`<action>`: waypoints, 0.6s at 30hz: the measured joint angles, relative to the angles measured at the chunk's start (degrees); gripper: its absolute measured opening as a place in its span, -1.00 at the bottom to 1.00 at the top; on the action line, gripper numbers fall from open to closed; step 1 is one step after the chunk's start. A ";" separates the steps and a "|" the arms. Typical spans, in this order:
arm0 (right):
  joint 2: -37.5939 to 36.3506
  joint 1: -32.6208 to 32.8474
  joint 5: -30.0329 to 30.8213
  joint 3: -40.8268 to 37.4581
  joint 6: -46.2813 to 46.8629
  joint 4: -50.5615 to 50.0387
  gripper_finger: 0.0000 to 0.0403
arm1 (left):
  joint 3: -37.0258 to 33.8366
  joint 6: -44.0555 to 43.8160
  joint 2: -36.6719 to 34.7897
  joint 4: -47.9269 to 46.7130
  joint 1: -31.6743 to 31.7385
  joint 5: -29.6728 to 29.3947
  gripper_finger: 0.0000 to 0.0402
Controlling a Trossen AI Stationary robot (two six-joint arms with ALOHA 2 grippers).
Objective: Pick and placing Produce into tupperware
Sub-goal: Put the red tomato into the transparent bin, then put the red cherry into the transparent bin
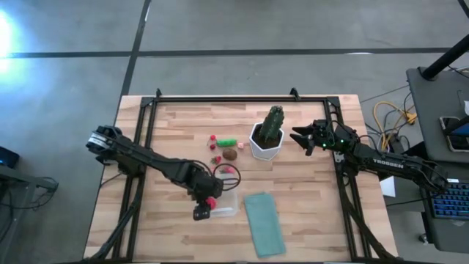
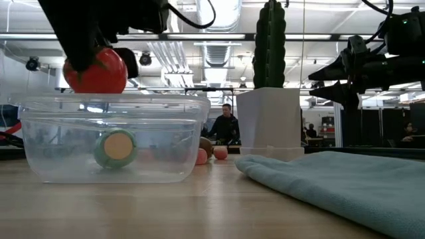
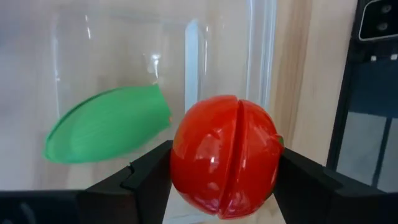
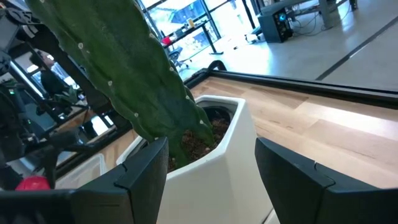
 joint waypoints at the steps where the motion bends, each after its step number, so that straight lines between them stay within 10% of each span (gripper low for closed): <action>1: 0.00 0.00 0.00 0.00 0.00 0.00 0.16 | -0.08 -0.37 0.00 0.00 0.00 0.35 0.16; 18: 0.00 -0.01 0.00 0.00 0.00 0.00 0.16 | 4.81 2.06 -0.80 -9.71 3.66 -6.74 0.32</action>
